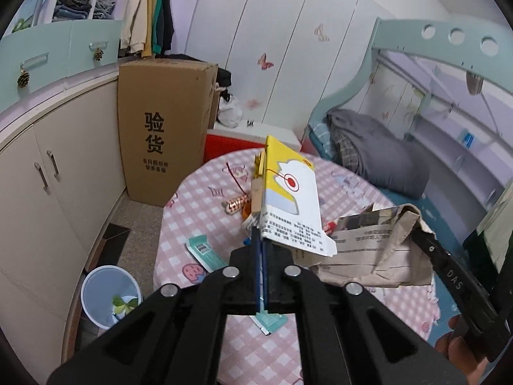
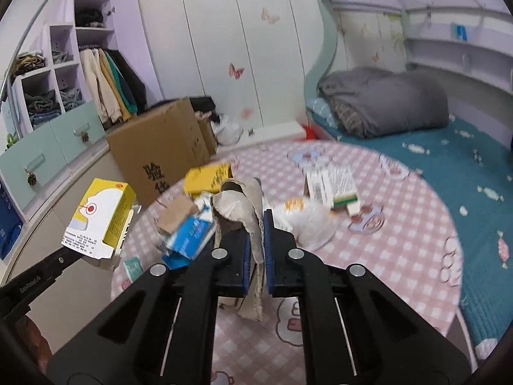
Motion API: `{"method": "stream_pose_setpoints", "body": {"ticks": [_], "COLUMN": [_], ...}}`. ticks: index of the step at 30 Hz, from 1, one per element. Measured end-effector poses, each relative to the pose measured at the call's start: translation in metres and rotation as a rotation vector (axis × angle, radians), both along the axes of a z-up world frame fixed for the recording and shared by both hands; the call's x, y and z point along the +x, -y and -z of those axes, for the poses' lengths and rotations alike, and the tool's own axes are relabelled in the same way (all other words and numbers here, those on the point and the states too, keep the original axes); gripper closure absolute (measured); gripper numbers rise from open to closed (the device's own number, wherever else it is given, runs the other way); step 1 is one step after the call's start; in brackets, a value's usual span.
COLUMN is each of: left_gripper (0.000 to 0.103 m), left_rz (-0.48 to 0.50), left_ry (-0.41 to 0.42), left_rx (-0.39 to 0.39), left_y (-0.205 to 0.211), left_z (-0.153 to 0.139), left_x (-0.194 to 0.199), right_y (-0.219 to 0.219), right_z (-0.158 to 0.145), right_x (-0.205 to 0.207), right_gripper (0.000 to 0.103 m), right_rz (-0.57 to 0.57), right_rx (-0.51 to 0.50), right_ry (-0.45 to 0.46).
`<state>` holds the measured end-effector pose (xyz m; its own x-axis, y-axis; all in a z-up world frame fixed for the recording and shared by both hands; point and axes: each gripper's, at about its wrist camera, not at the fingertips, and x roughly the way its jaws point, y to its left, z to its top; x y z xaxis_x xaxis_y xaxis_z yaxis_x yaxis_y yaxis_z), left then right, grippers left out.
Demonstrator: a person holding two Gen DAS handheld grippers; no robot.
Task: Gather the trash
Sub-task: 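Carry both items to the wastebasket and drop them in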
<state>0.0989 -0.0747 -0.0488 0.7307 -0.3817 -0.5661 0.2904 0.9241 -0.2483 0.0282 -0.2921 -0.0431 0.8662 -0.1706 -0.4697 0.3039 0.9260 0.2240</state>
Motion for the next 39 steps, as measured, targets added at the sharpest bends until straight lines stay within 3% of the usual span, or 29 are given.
{"method": "stream_pose_setpoints", "body": {"ticks": [4, 8, 14, 22, 30, 32, 33, 34, 35, 39], "left_gripper": [0.102, 0.102, 0.102, 0.102, 0.102, 0.102, 0.102, 0.102, 0.102, 0.102], "left_rz": [-0.012, -0.062, -0.185, -0.358, -0.542, -0.587, -0.6, -0.618, -0.629, -0.647], "left_ry": [0.016, 0.012, -0.035, -0.191, -0.35, -0.388, -0.395, -0.407, -0.419, -0.466], "left_rx": [-0.033, -0.065, -0.081, -0.063, -0.034, -0.019, -0.012, 0.001, 0.013, 0.016], "left_y": [-0.02, -0.053, -0.117, -0.217, -0.304, -0.323, -0.327, -0.334, -0.339, -0.353], "left_z": [-0.008, -0.01, 0.004, 0.069, 0.147, 0.165, 0.169, 0.176, 0.18, 0.2], "left_x": [-0.005, -0.005, 0.001, 0.018, 0.042, 0.051, 0.055, 0.059, 0.063, 0.072], "right_y": [-0.015, -0.05, -0.117, -0.231, -0.337, -0.36, -0.367, -0.375, -0.382, -0.388], "right_z": [-0.023, -0.036, -0.026, 0.031, 0.109, 0.125, 0.131, 0.141, 0.151, 0.173], "right_x": [-0.008, -0.003, 0.027, 0.086, 0.148, 0.166, 0.173, 0.183, 0.191, 0.201], "right_gripper": [0.096, 0.096, 0.096, 0.096, 0.095, 0.09, 0.075, 0.048, 0.037, 0.036], "right_rz": [-0.018, -0.121, -0.307, -0.556, -0.7, -0.728, -0.744, -0.752, -0.743, -0.736], "right_rx": [-0.042, -0.055, -0.048, -0.044, -0.101, -0.095, -0.083, -0.078, -0.085, -0.084], "right_ry": [0.048, 0.066, 0.019, -0.149, -0.294, -0.285, -0.289, -0.306, -0.33, -0.378]}}
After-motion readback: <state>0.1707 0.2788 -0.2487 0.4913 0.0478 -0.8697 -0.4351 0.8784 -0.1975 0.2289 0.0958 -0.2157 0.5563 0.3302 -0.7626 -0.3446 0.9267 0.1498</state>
